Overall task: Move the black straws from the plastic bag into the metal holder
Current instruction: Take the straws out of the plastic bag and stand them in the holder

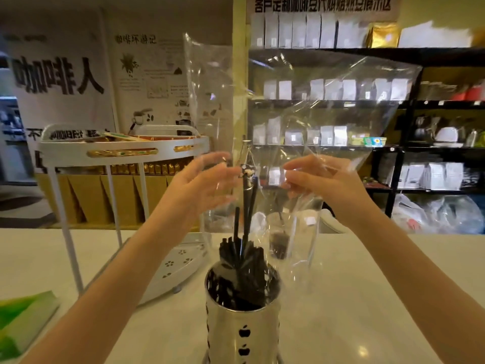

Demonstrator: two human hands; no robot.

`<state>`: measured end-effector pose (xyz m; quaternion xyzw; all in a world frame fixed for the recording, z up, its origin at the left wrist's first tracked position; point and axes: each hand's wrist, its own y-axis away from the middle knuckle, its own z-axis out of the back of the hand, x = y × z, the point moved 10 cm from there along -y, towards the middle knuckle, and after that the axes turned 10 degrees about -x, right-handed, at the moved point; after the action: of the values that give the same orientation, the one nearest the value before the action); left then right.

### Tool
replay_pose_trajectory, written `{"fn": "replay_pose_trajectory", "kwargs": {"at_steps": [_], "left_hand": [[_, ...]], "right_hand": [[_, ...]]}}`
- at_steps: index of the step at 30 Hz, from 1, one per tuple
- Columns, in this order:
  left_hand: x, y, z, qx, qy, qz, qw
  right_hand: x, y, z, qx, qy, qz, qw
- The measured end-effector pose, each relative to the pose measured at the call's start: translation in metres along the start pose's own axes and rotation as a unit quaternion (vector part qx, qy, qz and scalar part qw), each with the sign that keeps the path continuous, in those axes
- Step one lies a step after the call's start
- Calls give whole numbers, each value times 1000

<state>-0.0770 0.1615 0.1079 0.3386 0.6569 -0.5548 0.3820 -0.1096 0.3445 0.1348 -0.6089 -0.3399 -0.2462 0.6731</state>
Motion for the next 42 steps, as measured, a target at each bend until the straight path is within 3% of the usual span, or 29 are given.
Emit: {"fn": "replay_pose_trajectory", "kwargs": {"at_steps": [3, 11, 19, 32, 42], "left_hand": [[19, 11, -4, 40, -45, 19, 998], [17, 10, -1, 25, -30, 15, 999], [12, 4, 14, -66, -8, -2, 998], [-27, -7, 11, -87, -5, -51, 995], [-48, -17, -31, -31, -40, -87, 995]], "right_hand": [[2, -2, 0, 3, -5, 4, 1000], [16, -9, -3, 18, 49, 31, 998], [15, -19, 15, -25, 59, 37, 997], [34, -32, 33, -53, 64, 61, 995], [78, -42, 101, -171, -21, 82, 982]]}}
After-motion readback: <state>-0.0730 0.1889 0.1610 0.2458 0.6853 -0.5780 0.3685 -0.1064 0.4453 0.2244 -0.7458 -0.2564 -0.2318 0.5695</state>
